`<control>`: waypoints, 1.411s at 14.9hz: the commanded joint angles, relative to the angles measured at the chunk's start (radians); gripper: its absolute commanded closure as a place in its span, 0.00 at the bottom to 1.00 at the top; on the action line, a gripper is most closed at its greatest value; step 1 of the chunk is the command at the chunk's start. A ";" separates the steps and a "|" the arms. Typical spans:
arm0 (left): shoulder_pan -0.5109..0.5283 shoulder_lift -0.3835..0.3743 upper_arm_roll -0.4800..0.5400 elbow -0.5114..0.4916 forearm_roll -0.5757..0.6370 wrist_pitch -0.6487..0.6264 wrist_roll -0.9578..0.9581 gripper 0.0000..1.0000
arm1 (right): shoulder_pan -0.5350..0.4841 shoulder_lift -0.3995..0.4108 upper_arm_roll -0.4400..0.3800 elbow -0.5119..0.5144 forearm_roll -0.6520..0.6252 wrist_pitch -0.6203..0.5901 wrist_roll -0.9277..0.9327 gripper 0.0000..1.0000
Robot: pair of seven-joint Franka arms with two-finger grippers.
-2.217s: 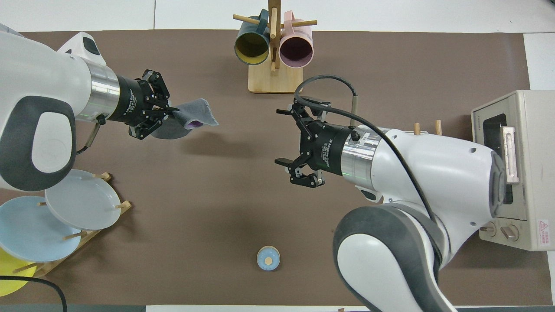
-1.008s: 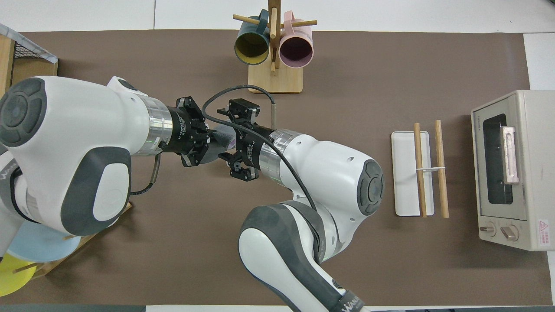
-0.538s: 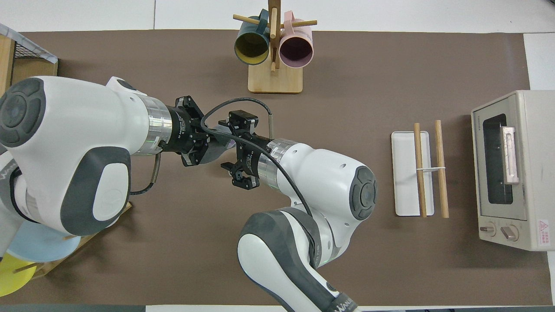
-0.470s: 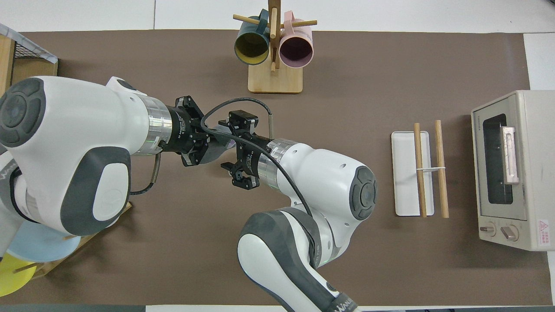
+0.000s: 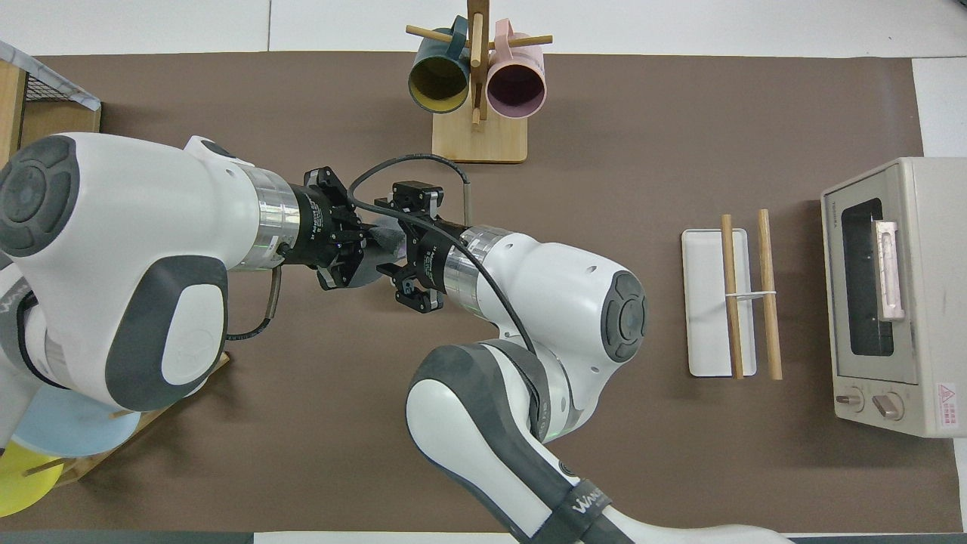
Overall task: Fold towel and hang on rack
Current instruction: 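Close the right gripper on the towel held by the left gripper, then open the left gripper and withdraw while the right gripper carries the towel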
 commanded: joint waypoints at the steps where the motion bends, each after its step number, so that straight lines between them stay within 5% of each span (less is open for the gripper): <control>1: -0.013 -0.030 0.012 -0.036 -0.020 0.020 -0.014 1.00 | -0.025 0.030 0.008 0.046 0.033 -0.001 -0.041 0.87; 2: -0.013 -0.030 0.012 -0.036 -0.020 0.020 -0.015 1.00 | -0.025 0.031 0.007 0.046 0.027 -0.003 -0.067 1.00; 12: -0.014 -0.030 0.012 -0.035 -0.019 0.021 -0.011 1.00 | -0.072 0.022 -0.006 0.035 -0.018 -0.148 -0.310 1.00; 13: -0.019 -0.030 0.011 -0.033 -0.019 0.021 0.003 0.01 | -0.098 0.018 -0.006 0.035 -0.076 -0.197 -0.317 1.00; 16: -0.034 -0.030 0.012 -0.033 -0.011 0.026 0.005 0.00 | -0.186 -0.039 -0.004 0.036 -0.351 -0.381 -0.342 1.00; 21: -0.019 -0.030 0.014 -0.036 -0.008 0.028 0.113 0.00 | -0.383 -0.157 -0.004 -0.026 -0.396 -0.685 -0.613 1.00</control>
